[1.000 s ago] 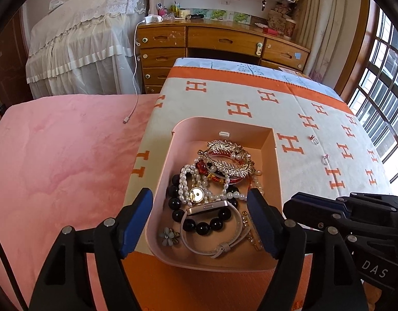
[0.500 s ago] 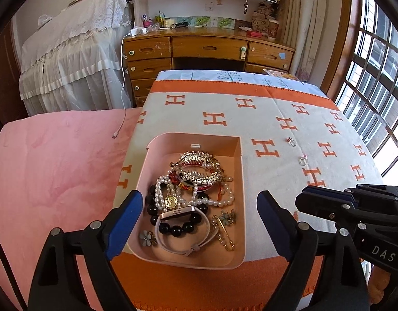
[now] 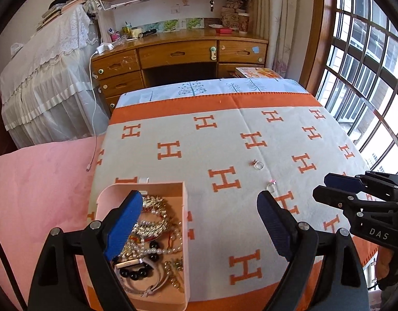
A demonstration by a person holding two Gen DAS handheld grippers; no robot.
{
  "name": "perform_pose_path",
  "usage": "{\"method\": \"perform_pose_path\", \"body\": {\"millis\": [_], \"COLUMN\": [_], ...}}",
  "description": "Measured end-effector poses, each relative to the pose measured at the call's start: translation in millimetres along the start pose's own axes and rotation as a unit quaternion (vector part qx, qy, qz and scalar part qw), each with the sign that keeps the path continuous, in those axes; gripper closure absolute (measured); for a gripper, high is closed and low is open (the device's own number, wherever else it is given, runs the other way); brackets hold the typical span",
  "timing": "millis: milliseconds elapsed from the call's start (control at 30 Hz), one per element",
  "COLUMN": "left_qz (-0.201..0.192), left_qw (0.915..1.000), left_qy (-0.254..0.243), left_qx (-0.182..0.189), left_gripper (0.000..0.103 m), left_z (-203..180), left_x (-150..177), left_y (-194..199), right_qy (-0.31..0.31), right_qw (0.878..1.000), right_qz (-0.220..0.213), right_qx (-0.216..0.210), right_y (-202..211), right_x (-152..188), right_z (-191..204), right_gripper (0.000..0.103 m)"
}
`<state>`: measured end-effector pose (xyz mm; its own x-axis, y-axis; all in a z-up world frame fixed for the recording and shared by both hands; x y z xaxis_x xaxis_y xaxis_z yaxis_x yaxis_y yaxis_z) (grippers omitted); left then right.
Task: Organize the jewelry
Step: 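Withdraw both tools from the box toward the two rings, then grasp the pink-stone ring with the right tool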
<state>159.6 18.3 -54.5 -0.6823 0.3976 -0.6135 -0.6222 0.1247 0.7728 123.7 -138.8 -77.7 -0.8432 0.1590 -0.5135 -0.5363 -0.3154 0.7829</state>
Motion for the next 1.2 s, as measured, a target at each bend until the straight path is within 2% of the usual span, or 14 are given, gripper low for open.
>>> {"method": "perform_pose_path", "body": {"millis": [167,300,467,600,833,1033,1200], "left_qz": [0.011,0.027,0.06,0.073,0.084,0.09,0.089], "left_qw": [0.9998,0.9993,0.9978,0.9966,0.9948,0.9935,0.9935], "left_qy": [-0.015,-0.019,-0.014,-0.001,0.023,0.037,0.03], "left_qx": [0.01,0.015,0.025,0.038,0.052,0.06,0.065], "left_gripper": [0.014,0.014,0.015,0.015,0.015,0.015,0.015], "left_z": [-13,-21,-25,-22,-8,0,-6], "left_x": [-30,-43,-45,-43,-36,-30,-31], "left_y": [-28,-56,-90,-105,-117,-122,-125], "right_qy": [0.003,0.006,-0.05,-0.088,-0.092,-0.051,-0.043], "right_qw": [1.0,0.999,0.99,0.984,0.988,0.993,0.995], "right_qz": [0.011,0.041,0.118,0.144,0.124,0.093,0.08], "right_qx": [0.0,-0.012,-0.058,-0.054,-0.02,0.042,0.047], "right_y": [-14,-39,-77,-96,-107,-109,-107], "right_x": [-18,-25,-21,-16,-23,-20,-15], "right_z": [-20,-26,-31,-32,-20,-9,-10], "right_gripper": [0.069,0.069,0.069,0.069,0.07,0.093,0.094]}}
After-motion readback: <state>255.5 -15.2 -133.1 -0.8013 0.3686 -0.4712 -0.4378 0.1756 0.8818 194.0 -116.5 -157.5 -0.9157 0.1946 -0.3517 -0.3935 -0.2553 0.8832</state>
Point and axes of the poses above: each gripper's, at about its wrist camera, not at the fingertips, and y roughly against the way its jaws point, z to its left, x to its underside, the point moved 4 cm from there along -y, roughly the way its jaws point, and after that the axes turned 13 degrees about -y, right-handed, at the moved point
